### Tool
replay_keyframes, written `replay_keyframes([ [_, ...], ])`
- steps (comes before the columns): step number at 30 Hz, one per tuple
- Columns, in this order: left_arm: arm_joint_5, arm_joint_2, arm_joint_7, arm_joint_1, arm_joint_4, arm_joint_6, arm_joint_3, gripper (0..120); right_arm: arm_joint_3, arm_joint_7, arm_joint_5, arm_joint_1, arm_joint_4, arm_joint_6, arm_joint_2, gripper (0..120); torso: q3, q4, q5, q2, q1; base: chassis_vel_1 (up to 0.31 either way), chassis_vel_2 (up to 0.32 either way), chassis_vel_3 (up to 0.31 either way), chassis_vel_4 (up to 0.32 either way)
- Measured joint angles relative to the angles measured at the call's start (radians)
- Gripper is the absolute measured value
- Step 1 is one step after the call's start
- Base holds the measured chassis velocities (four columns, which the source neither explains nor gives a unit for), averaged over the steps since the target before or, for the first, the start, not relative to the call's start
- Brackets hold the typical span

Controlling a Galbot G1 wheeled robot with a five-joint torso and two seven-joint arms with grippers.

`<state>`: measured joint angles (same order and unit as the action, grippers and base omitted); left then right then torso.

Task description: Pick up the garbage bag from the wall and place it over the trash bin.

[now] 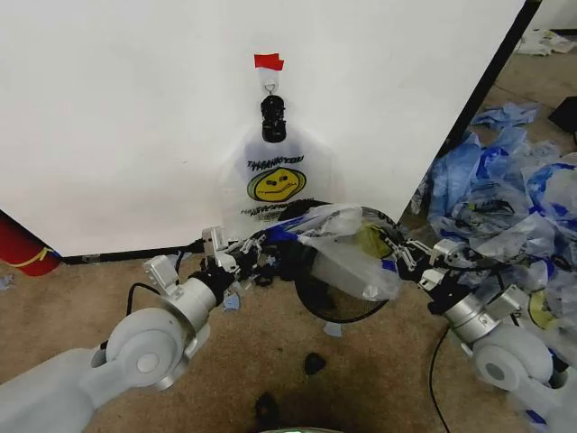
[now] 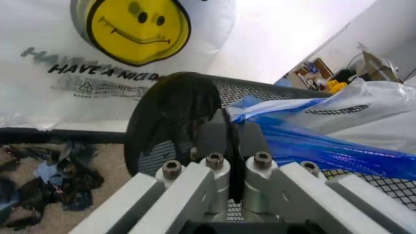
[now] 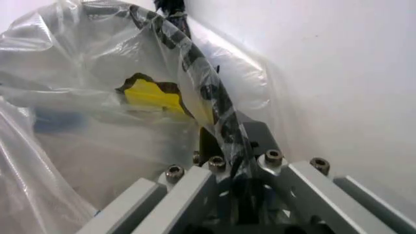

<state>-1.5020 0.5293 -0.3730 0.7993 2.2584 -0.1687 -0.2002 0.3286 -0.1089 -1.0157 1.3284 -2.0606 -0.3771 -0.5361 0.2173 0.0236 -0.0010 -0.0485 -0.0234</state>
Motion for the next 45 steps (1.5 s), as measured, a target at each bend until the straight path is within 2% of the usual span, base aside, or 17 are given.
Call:
replay_keyframes([
  [27,0.066,0.058,0.007,0.014,-0.120,-0.035,-0.069,0,0.013,0.031,-0.067,-0.034,0.024,0.027,-0.028,0,0.000,-0.0001,0.0000,0.000,0.000,0.000,0.000,0.000,0.000],
  [40,0.085,0.068,0.014,0.022,-0.136,-0.053,-0.080,0,0.014,0.031,-0.070,-0.038,0.035,0.027,-0.036,0,0.000,-0.0001,0.0002,0.000,0.000,0.000,0.000,0.000,0.000],
  [45,0.098,0.104,0.014,0.031,-0.148,-0.054,-0.096,0,0.030,0.037,-0.071,-0.035,0.038,0.028,-0.044,0,0.000,0.0000,0.0000,0.000,0.000,0.000,0.000,0.000,0.000],
])
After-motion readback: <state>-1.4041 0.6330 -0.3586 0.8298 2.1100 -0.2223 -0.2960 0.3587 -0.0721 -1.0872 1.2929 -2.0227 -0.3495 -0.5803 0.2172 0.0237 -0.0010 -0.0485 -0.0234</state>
